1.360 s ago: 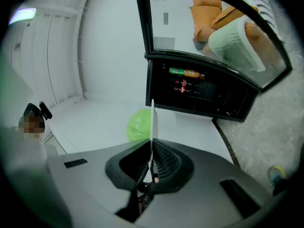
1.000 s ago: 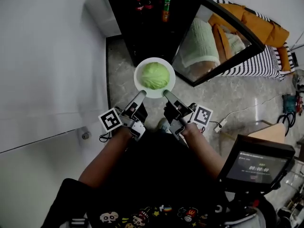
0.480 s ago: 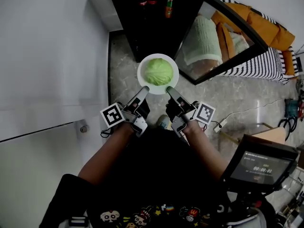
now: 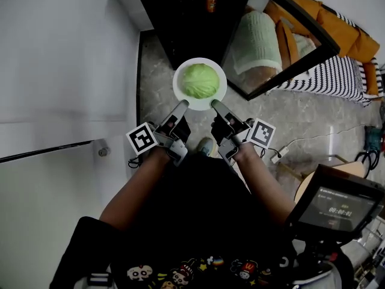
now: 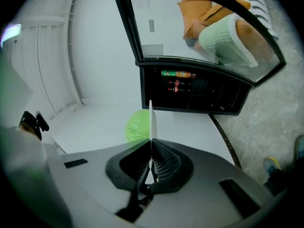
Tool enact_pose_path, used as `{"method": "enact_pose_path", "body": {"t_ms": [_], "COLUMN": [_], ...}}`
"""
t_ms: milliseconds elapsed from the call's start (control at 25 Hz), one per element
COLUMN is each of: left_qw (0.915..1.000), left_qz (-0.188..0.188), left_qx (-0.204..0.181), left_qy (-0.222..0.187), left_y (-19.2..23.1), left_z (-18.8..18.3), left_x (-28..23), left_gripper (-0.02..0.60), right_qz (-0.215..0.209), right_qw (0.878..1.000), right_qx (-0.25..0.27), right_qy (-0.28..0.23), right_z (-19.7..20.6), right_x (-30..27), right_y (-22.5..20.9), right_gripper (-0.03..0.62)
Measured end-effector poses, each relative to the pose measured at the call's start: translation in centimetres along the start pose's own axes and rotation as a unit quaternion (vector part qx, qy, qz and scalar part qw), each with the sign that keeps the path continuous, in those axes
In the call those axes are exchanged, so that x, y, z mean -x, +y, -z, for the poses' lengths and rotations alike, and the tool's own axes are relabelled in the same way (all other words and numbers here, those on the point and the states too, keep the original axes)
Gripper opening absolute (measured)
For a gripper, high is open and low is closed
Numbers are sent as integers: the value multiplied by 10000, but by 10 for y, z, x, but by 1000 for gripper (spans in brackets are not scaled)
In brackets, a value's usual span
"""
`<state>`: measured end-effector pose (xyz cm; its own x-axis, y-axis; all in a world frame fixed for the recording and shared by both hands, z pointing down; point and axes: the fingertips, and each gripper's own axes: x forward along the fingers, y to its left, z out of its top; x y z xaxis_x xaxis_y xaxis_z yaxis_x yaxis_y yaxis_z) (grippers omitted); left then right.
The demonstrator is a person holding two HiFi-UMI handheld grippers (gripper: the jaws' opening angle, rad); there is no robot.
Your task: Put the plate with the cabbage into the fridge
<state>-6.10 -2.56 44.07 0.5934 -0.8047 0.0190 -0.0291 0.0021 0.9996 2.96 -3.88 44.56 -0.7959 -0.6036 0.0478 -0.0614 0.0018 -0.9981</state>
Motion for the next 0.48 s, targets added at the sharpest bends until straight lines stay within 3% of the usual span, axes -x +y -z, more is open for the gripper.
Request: {"method": "enact_pose_path", "body": {"t_ms": [480], "left_qw": [10000], "left_qz": [-20], "left_qx": [53], "left_qy": [-27], "left_y": [2], "left_z": [-1], "left_x": [-3], "left_gripper": [9], "right_qz": [29], "right_qw": [10000], "right_qx": [43], "right_qy": [3], "right_z": [-4], "right_x": [0], "right_y": [-1], "right_gripper": [15]}}
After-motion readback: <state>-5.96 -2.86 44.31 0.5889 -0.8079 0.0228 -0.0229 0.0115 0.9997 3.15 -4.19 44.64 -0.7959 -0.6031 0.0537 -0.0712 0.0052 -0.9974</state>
